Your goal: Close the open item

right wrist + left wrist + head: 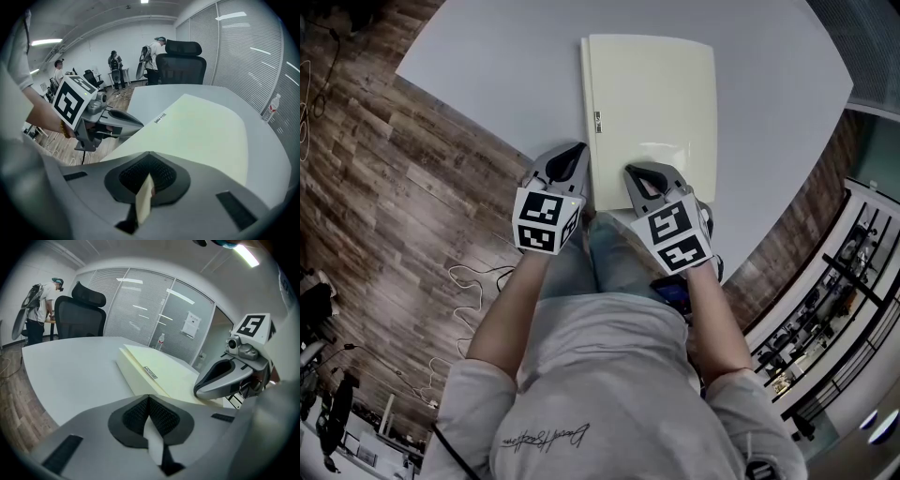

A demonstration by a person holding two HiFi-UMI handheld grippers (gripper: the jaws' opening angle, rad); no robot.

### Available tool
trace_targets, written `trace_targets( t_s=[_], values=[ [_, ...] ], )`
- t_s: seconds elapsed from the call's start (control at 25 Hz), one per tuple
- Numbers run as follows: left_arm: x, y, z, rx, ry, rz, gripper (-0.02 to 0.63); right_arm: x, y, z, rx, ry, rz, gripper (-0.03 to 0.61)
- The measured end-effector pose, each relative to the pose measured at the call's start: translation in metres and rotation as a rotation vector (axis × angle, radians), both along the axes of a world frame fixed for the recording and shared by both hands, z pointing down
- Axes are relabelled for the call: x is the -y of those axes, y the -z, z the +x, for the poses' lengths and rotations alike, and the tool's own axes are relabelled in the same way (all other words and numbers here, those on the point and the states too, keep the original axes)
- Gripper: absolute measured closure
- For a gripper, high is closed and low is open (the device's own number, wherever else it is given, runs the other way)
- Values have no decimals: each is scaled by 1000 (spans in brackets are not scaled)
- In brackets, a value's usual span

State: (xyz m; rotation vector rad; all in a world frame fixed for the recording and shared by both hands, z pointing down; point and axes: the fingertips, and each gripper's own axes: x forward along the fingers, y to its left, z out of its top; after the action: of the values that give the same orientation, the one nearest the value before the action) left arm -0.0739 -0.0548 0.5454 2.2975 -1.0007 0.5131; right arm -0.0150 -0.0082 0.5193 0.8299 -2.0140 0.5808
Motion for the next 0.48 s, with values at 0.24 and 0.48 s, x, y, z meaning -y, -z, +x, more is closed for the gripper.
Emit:
trace_targets(
  t_s=[0.24, 0.48],
  values=[
    [0, 0, 1, -2, -2, -4, 604, 0, -2, -1, -30, 7, -12, 565],
    [1, 2, 2, -6, 4, -7, 604, 1, -5, -2, -23, 16, -76, 565]
  ],
)
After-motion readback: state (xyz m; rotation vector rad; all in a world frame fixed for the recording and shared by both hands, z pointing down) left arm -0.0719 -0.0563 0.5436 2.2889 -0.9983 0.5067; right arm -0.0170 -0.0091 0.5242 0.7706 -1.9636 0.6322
